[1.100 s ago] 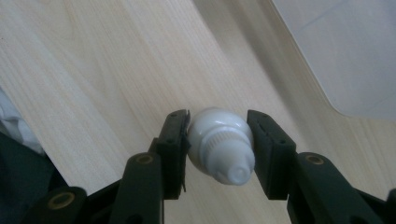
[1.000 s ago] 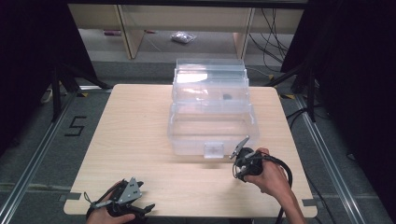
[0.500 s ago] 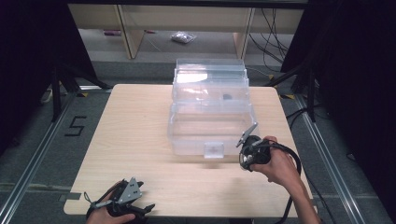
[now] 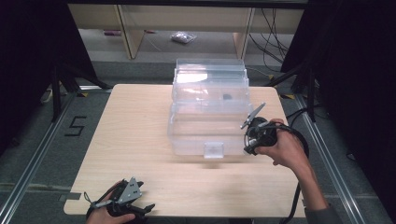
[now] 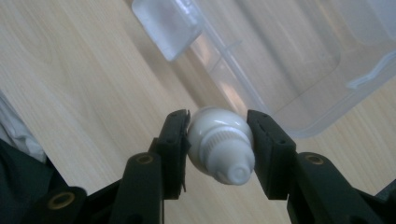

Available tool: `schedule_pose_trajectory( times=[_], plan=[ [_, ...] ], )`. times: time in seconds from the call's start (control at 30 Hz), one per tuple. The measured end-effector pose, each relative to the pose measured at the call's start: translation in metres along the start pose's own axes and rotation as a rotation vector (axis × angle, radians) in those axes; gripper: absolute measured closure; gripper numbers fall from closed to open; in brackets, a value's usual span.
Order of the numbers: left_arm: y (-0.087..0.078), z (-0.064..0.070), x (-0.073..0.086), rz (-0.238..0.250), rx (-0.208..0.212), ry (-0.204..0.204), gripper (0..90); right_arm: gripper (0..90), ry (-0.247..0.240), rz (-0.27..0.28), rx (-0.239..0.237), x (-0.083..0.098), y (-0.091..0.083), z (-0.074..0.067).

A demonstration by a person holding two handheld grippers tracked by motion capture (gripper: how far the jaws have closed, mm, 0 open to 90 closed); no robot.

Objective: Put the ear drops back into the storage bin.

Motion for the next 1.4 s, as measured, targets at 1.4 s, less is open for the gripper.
schedule_pose_trajectory(
  times=[1.4],
  plan=[
    [0.0, 0.0, 0.0, -0.001, 0.001, 0.002, 16.2, 60.2, 0.114, -0.077, -0.008, -0.051, 0.038, 0.069]
  ],
)
Point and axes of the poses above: each handheld gripper's, and its own axes: y roughly forward along the jaws, x roughly out of its underside, z roughly to its right, the point moved 5 cm from there along y, roughly forward along the jaws, and after that the axes turned 8 degrees about x, right-handed, at the moved point
